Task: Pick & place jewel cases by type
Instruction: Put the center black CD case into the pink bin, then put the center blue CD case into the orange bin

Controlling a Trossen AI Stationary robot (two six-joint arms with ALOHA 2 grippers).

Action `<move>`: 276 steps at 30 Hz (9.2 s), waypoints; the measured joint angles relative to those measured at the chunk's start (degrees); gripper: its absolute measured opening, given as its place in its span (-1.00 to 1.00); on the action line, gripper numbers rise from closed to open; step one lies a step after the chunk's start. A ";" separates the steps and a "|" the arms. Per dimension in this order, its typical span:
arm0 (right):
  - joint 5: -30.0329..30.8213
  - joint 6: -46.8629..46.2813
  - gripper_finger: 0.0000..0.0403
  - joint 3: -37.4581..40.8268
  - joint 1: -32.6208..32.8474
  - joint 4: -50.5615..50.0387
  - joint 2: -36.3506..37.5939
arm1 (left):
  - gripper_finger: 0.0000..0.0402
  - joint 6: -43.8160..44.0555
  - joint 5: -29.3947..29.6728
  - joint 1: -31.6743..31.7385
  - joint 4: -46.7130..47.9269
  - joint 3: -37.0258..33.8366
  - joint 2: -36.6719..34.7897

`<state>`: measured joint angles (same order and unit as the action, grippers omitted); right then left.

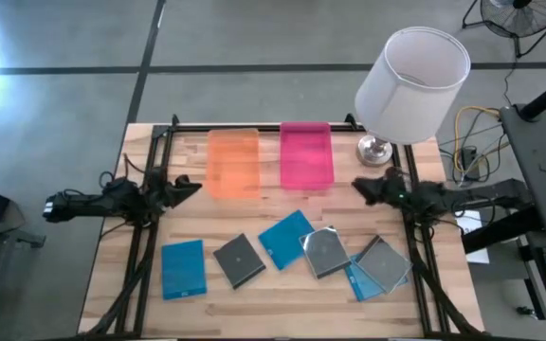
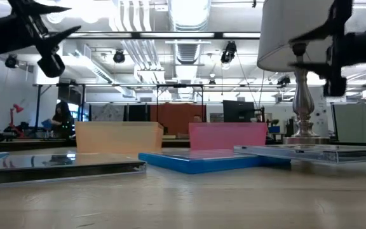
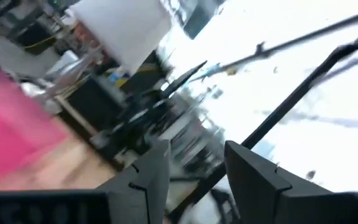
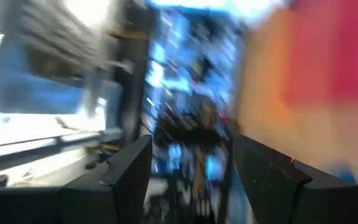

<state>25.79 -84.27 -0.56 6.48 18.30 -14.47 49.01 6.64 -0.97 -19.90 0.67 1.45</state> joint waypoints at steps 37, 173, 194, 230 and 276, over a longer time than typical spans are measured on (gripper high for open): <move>-43.72 12.80 0.09 -15.12 0.50 -31.10 -42.59 | -0.38 -2.38 6.53 -21.77 25.55 37.86 56.99; 24.91 -20.01 -0.93 -49.25 -5.97 -37.98 -61.53 | -0.39 10.93 33.93 -22.29 56.38 54.31 63.50; 17.33 -46.39 -0.74 -70.12 -17.17 -42.41 -89.54 | -0.39 -0.17 30.38 -19.02 58.41 43.18 42.38; -30.47 15.79 0.25 -76.23 5.43 -91.24 -72.10 | -0.39 -5.74 23.95 -18.99 57.36 43.17 42.70; -32.27 -32.95 0.15 -54.12 65.32 -66.74 -67.10 | -0.39 0.05 -31.10 -2.85 22.11 109.15 131.05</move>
<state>-6.48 -117.21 -54.68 71.80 -48.44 -81.57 49.07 -24.46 -3.82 2.21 109.81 132.50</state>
